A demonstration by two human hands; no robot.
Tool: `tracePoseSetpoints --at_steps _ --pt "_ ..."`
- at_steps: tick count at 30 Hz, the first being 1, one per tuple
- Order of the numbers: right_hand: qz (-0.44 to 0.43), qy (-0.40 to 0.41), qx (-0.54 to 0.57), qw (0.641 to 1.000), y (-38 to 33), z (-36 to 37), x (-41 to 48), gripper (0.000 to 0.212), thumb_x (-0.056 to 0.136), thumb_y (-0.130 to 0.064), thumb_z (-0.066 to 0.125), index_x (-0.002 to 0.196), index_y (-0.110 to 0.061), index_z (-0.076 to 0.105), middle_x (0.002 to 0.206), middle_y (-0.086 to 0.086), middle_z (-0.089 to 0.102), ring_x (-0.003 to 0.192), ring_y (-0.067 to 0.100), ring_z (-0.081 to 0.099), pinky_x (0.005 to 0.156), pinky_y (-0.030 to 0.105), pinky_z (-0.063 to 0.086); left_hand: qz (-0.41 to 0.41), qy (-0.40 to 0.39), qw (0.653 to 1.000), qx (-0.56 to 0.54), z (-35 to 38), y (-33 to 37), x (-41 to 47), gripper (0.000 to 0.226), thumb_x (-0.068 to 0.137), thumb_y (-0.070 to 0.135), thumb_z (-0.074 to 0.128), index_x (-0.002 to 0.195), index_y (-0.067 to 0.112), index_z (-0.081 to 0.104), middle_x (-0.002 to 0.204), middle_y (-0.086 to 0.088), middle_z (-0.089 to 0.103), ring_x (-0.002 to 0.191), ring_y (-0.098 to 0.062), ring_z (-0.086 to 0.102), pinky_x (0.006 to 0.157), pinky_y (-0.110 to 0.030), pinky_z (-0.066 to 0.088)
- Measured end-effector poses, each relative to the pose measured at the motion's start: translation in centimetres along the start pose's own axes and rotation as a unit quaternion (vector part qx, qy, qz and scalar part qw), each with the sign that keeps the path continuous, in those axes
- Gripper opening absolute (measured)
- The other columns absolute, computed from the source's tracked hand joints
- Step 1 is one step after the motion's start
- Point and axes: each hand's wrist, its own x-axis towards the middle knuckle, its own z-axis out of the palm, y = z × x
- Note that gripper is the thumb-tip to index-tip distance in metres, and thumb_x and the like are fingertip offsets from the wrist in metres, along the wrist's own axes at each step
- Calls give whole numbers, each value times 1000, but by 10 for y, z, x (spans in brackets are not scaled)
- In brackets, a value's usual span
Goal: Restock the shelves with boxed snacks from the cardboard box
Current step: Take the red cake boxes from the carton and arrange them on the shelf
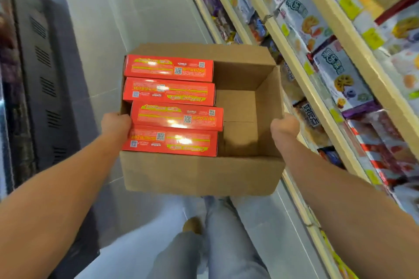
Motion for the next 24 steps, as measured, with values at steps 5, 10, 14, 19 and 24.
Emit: tracePoseSetpoints --at_steps 5,10,14,19,24 --pt "-38 -39 -30 998 -114 26 58 43 91 -5 44 134 -3 49 134 17 54 117 33 55 77 32 46 -52 37 997 -39 -12 60 59 16 91 20 51 96 7 60 97 -12 67 87 -32 66 81 -41 54" --pt "-75 -52 -32 995 -212 52 97 38 91 -5 47 129 0 51 128 16 57 113 32 56 74 30 43 -84 54 993 -70 -18 107 121 25 90 26 54 103 6 63 98 -11 68 86 -31 67 83 -46 55" --pt "-84 -66 -44 993 -280 86 125 44 89 -4 45 132 -3 50 129 16 57 114 32 56 80 33 47 -101 66 990 -73 -25 137 185 25 87 26 57 101 6 64 97 -12 69 85 -32 67 82 -46 55" --pt "-109 -63 -89 988 -365 126 144 36 91 -3 45 126 2 53 124 20 58 115 34 55 86 33 45 -115 60 988 -79 -39 178 268 25 88 30 58 100 9 63 96 -11 68 85 -32 67 82 -47 55" --pt "-116 -62 -120 984 -454 164 157 37 93 -6 44 128 5 50 130 22 54 121 36 51 94 35 43 -116 66 989 -67 -60 226 348 24 85 23 59 100 5 64 98 -15 68 87 -36 67 84 -48 55"
